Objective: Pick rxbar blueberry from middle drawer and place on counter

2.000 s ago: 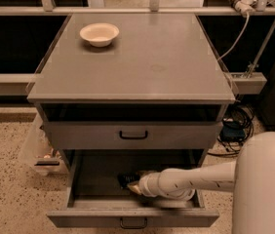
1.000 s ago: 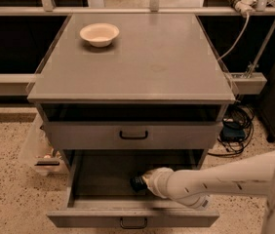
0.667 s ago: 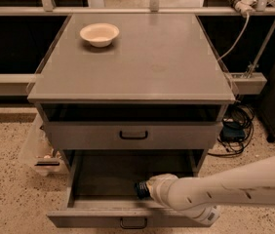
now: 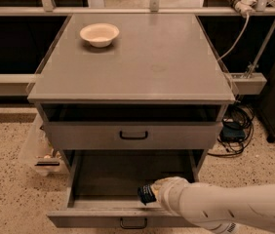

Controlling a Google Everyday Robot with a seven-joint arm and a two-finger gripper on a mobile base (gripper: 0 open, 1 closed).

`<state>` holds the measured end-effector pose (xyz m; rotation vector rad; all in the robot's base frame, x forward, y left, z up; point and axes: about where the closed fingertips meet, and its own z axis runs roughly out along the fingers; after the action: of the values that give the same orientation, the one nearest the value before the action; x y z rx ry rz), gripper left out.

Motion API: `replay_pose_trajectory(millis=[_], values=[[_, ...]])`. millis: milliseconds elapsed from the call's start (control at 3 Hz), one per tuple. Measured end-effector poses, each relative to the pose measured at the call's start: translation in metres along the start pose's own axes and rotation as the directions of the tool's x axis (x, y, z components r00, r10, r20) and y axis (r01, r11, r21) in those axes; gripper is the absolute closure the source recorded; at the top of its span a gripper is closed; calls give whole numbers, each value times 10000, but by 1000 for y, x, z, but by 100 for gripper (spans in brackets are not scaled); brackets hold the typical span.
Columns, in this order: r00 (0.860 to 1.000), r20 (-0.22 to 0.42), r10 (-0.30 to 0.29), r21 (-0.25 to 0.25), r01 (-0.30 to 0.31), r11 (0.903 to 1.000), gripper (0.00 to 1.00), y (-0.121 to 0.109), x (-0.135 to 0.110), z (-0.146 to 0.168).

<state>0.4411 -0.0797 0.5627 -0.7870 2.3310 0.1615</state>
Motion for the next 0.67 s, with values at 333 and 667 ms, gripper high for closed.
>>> replay_pose_trajectory(millis=[333,667], values=[[9998,197,-19,-345,25,9994,100,0,-10,-6],[9833,1315,-1257,-1071,1401,9843,100,15,-72,-32]])
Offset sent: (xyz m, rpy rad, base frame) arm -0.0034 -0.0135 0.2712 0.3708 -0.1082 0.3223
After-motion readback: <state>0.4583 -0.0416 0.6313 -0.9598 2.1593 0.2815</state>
